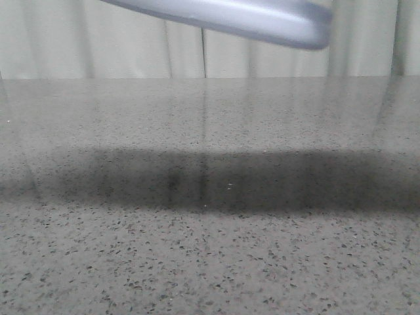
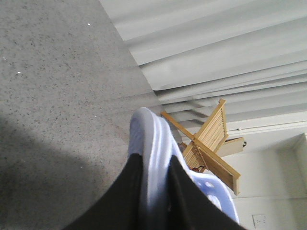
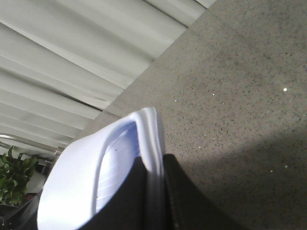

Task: Insert blue slippers together front up

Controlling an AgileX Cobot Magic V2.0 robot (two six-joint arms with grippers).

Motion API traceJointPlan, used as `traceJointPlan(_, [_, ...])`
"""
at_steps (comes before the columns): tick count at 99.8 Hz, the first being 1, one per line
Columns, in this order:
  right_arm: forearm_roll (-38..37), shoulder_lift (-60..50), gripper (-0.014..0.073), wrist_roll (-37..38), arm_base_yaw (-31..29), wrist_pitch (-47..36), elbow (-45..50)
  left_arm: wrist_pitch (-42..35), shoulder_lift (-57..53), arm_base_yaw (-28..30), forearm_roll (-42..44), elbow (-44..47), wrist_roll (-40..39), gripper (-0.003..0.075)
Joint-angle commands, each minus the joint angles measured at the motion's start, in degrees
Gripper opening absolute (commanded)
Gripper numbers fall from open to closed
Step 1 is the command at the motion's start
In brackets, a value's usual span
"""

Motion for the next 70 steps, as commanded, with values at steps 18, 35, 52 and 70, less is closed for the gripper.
traceJointPlan(18, [5.18, 1.79, -0.0107, -4.11, -0.15, 0.06, -1.81, 4.32, -0.12, -0.53, -6.65, -1.52, 1.7, 0.0016])
traceJointPlan(35, [8.51, 1.79, -0.0107, -7.79, -0.15, -1.54, -1.81, 4.32, -0.12, -0.53, -7.36, -1.52, 1.7, 0.0016])
traceJointPlan(52, [14.27, 1.79, -0.0107, -12.21, -0.15, -3.16, 0.12, 4.32, -0.12, -0.53, -10.1, -1.52, 1.97, 0.0016])
traceJointPlan(70, [16.77, 1.79, -0.0107, -12.21, -0.15, -6.6, 4.91, 4.37, -0.12, -0.53, -10.35, -1.52, 1.97, 0.0016])
